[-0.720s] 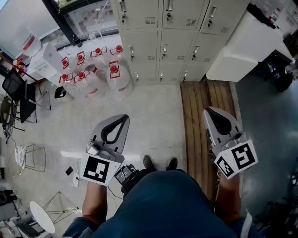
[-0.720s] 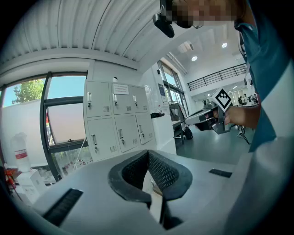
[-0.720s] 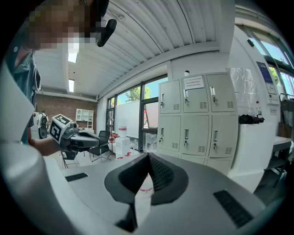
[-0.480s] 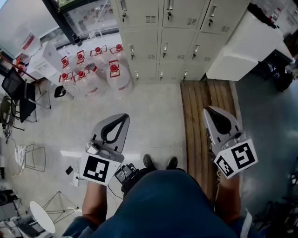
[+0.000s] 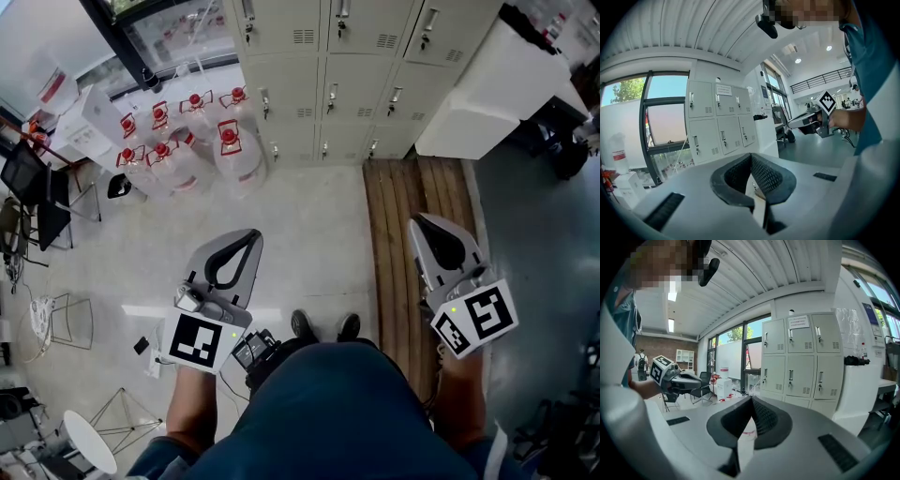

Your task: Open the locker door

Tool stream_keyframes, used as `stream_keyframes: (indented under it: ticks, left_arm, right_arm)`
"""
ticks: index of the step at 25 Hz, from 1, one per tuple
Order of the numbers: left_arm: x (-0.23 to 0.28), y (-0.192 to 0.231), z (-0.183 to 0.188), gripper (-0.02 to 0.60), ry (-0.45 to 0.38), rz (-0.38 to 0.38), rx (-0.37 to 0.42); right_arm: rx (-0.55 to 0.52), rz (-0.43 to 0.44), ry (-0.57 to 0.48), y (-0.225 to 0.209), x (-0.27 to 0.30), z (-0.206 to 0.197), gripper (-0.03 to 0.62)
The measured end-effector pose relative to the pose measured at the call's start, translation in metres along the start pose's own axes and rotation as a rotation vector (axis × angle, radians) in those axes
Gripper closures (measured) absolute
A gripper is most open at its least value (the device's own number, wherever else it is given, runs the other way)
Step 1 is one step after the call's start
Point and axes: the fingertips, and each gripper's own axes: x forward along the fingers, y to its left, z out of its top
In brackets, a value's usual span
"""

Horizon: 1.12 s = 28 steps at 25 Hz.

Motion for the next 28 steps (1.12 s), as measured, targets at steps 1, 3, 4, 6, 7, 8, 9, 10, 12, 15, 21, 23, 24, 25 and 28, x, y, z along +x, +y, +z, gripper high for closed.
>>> stream_keyframes:
  ticks: [1,3,4,6,7,8,9,10,12,15,21,23,24,25,28]
  left_arm:
    - [0.0,0.002,-0.001,0.565,0.002,-0.004,-0.001]
    - [0.002,0.006,-0.004,0.565,0.002,-0.012,-0.001]
    - [0.002,0.009,-0.005,0.565,0.0,-0.015,0.0]
    - [0.0,0.016,-0.007,0.565,-0.004,-0.021,0.001]
    - [-0.001,0.019,-0.008,0.565,-0.007,-0.024,0.001]
    - [-0.004,0.023,-0.008,0.565,-0.01,-0.026,0.001]
    - [-0.005,0.027,-0.008,0.565,-0.013,-0.028,0.0]
    - [-0.007,0.031,-0.008,0.565,-0.015,-0.03,0.001]
    - [-0.009,0.037,-0.01,0.565,-0.017,-0.033,0.004]
    - [-0.009,0.043,-0.011,0.565,-0.023,-0.036,0.009]
    - [0.005,0.054,-0.014,0.565,-0.004,-0.018,0.002]
    - [0.015,0.059,-0.016,0.565,0.007,-0.005,0.005]
    - [0.02,0.062,-0.017,0.565,0.013,0.001,0.007]
    - [0.026,0.064,-0.018,0.565,0.019,0.009,0.008]
    - [0.049,0.072,-0.015,0.565,0.033,0.037,-0.003]
  right_arm:
    - [0.0,-0.002,0.003,0.001,0.002,0.0,0.559]
    - [0.001,-0.006,0.006,0.003,0.008,-0.001,0.559]
    - [0.001,-0.009,0.007,0.004,0.011,-0.001,0.559]
    - [0.0,-0.015,0.006,0.008,0.016,0.001,0.559]
    - [0.0,-0.018,0.005,0.011,0.018,0.002,0.559]
    - [0.0,-0.023,0.003,0.014,0.021,0.004,0.559]
    - [0.001,-0.027,0.0,0.016,0.024,0.006,0.559]
    - [0.002,-0.03,-0.002,0.018,0.027,0.007,0.559]
    - [0.006,-0.032,-0.008,0.021,0.033,0.01,0.557]
    - [0.025,-0.03,-0.025,0.023,0.04,0.014,0.557]
    - [0.059,0.0,-0.049,0.006,0.06,0.017,0.557]
    - [0.061,0.012,-0.054,-0.004,0.071,0.016,0.557]
    - [0.061,0.018,-0.056,-0.009,0.077,0.016,0.557]
    - [0.062,0.025,-0.057,-0.016,0.083,0.015,0.557]
    - [0.069,0.053,-0.053,-0.039,0.103,0.014,0.557]
